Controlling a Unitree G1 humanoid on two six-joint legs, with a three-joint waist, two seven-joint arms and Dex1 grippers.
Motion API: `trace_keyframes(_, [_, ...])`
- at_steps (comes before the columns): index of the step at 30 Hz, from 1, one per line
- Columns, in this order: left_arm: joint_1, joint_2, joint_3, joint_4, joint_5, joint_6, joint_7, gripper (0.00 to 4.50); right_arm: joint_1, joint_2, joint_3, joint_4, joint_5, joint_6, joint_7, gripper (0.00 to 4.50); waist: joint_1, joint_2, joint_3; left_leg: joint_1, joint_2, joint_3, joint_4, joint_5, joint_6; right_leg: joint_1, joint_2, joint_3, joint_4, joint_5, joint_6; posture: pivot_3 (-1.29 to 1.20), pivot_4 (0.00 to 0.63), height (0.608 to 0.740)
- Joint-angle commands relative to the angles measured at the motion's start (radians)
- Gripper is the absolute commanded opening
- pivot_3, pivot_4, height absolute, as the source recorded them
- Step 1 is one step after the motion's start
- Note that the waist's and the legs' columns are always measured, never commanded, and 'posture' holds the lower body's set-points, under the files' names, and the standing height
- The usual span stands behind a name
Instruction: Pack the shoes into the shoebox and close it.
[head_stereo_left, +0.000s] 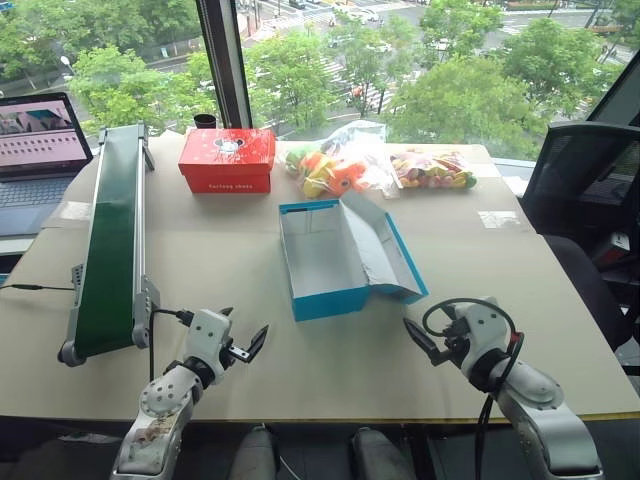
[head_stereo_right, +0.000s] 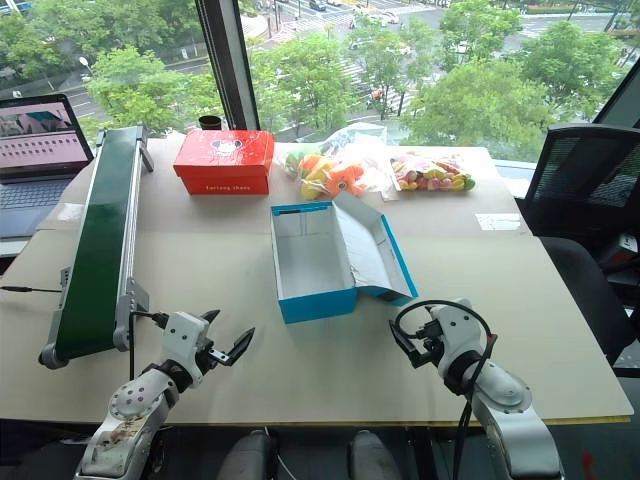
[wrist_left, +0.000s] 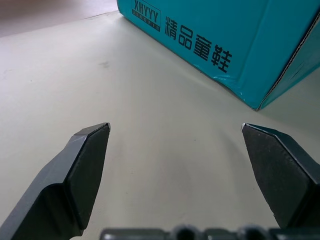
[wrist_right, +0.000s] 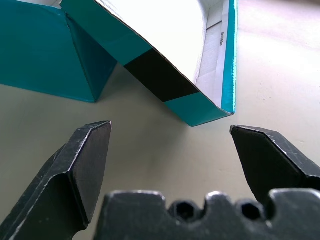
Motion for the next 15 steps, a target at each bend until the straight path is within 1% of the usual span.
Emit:
trace_keyframes(1, [0.002, -0.003, 0.011, -0.011, -0.011, -0.031, -0.009, 4.5, 0.006, -0.008, -0.039, 0.029, 0.004, -0.077, 0.021, 4.48, 0.0, 0.0, 0.0, 0.0, 0.0, 0.0, 0.0, 0.0, 0.0, 0.0, 0.0, 0.0, 0.0, 0.0, 0.0, 0.0, 0.15, 0.739])
trace_keyframes(4, [-0.016, -0.008, 0.016, -0.006, -0.024, -0.028, -0.011, 4.5, 0.014, -0.002, -0.044, 0.106, -0.003, -0.156, 0.044, 4.48, 0.001, 0.0, 0.0, 0.0, 0.0, 0.0, 0.0, 0.0, 0.0, 0.0, 0.0, 0.0, 0.0, 0.0, 0.0, 0.0, 0.15, 0.739])
trace_keyframes(6, [-0.039, 0.02, 0.014, -0.026, -0.014, -0.017, -0.029, 4.5, 0.014, -0.031, -0.035, 0.108, 0.002, -0.172, 0.086, 4.48, 0.001, 0.0, 0.0, 0.0, 0.0, 0.0, 0.0, 0.0, 0.0, 0.0, 0.0, 0.0, 0.0, 0.0, 0.0, 0.0, 0.15, 0.739])
trace_keyframes(8, [-0.094, 0.048, 0.06, -0.081, -0.095, 0.054, -0.06, 4.5, -0.034, -0.038, -0.093, 0.079, 0.086, -0.129, 0.103, 4.48, 0.001, 0.0, 0.0, 0.0, 0.0, 0.0, 0.0, 0.0, 0.0, 0.0, 0.0, 0.0, 0.0, 0.0, 0.0, 0.0, 0.15, 0.739])
trace_keyframes(10, [-0.164, 0.082, 0.101, -0.106, -0.144, 0.103, -0.076, 4.5, -0.092, -0.062, -0.139, 0.064, 0.143, -0.091, 0.115, 4.48, -0.002, 0.0, 0.0, 0.0, 0.0, 0.0, 0.0, 0.0, 0.0, 0.0, 0.0, 0.0, 0.0, 0.0, 0.0, 0.0, 0.15, 0.739])
trace_keyframes(12, [-0.287, 0.123, 0.154, -0.103, -0.205, 0.142, -0.089, 4.5, -0.176, -0.098, -0.178, 0.087, 0.165, -0.098, 0.127, 4.48, -0.002, 0.0, 0.0, 0.0, 0.0, 0.0, 0.001, 0.0, 0.0, 0.0, 0.0, 0.0, 0.0, 0.001, 0.001, 0.0, 0.15, 0.739])
trace_keyframes(15, [-0.463, 0.16, 0.211, -0.06, -0.221, 0.181, -0.038, 4.5, -0.297, -0.154, -0.194, 0.127, 0.192, -0.063, 0.148, 4.48, 0.0, -0.001, 0.0, 0.001, 0.0, 0.0, 0.002, 0.0, 0.0, 0.002, 0.0, 0.0, 0.001, 0.001, 0.002, 0.0, 0.15, 0.739])
